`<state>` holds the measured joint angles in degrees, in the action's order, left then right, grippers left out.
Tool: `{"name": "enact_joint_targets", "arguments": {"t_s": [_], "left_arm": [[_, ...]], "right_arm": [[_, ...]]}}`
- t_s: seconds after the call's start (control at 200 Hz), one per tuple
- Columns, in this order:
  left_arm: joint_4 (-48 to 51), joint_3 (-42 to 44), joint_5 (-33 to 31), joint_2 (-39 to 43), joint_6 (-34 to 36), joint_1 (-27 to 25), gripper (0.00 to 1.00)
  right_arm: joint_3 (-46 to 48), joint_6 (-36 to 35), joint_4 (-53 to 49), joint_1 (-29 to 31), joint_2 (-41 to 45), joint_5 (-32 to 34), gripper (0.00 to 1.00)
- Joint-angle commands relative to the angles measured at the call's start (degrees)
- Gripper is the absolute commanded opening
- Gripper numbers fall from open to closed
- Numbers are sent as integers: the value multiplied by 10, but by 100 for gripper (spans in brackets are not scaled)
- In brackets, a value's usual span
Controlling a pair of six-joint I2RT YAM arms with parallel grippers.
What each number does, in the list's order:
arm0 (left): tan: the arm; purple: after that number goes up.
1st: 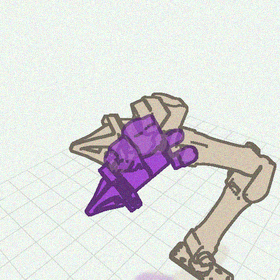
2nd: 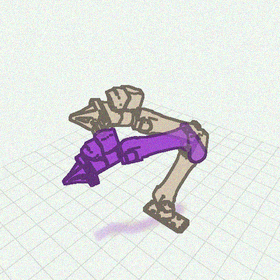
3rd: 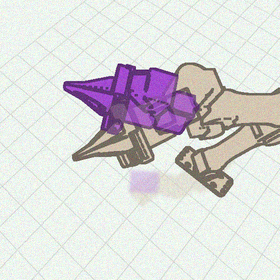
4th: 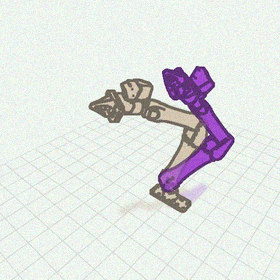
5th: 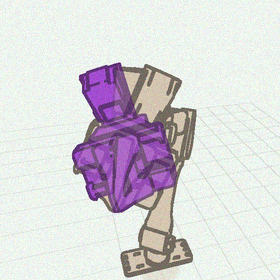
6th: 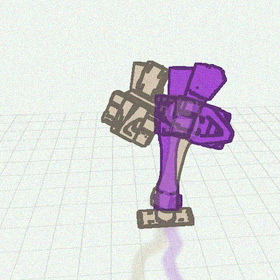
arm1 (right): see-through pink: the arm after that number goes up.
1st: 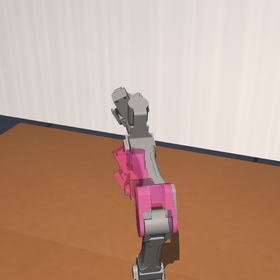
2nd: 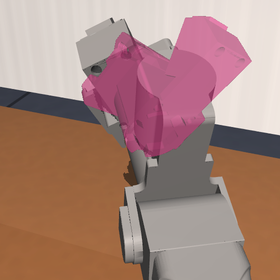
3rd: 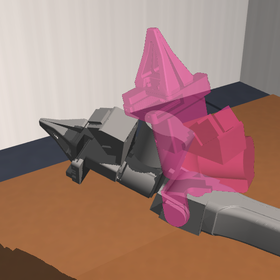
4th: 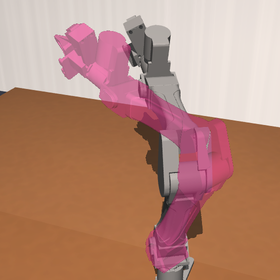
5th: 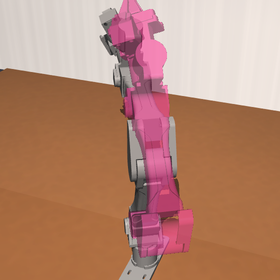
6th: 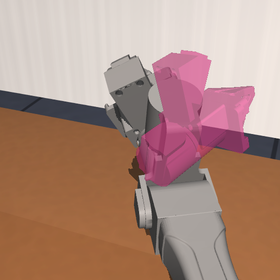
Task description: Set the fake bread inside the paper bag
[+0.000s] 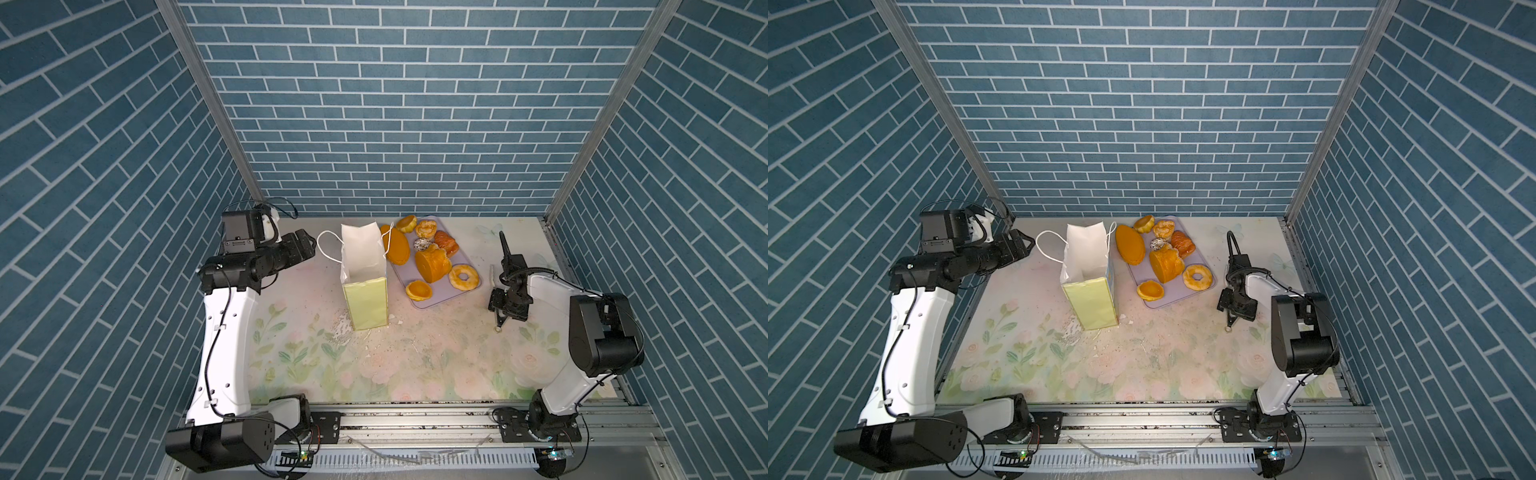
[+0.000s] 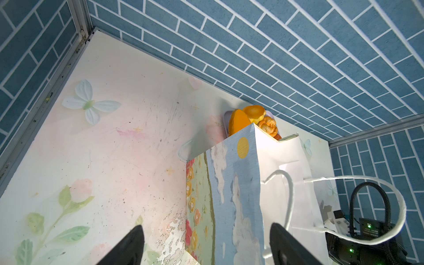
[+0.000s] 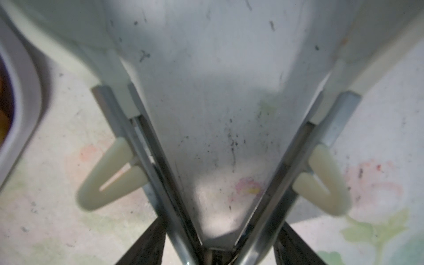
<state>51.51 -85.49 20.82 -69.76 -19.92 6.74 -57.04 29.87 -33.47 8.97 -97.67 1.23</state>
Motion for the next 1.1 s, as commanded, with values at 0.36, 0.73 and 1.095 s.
{"name": "enact_joint_targets", "arguments": {"t_s": [0.36, 0.73, 1.095], "left_arm": [[-10, 12, 2, 18, 5, 1, 87], [-12, 15, 8, 29, 3, 1, 87], [-16, -6, 19, 24, -8, 1, 87]], "right_arm": [[23, 30, 21, -2, -7, 5, 63], [13, 4, -16, 2, 63, 69, 57], [-38, -50, -109, 3, 165, 83, 63]]}}
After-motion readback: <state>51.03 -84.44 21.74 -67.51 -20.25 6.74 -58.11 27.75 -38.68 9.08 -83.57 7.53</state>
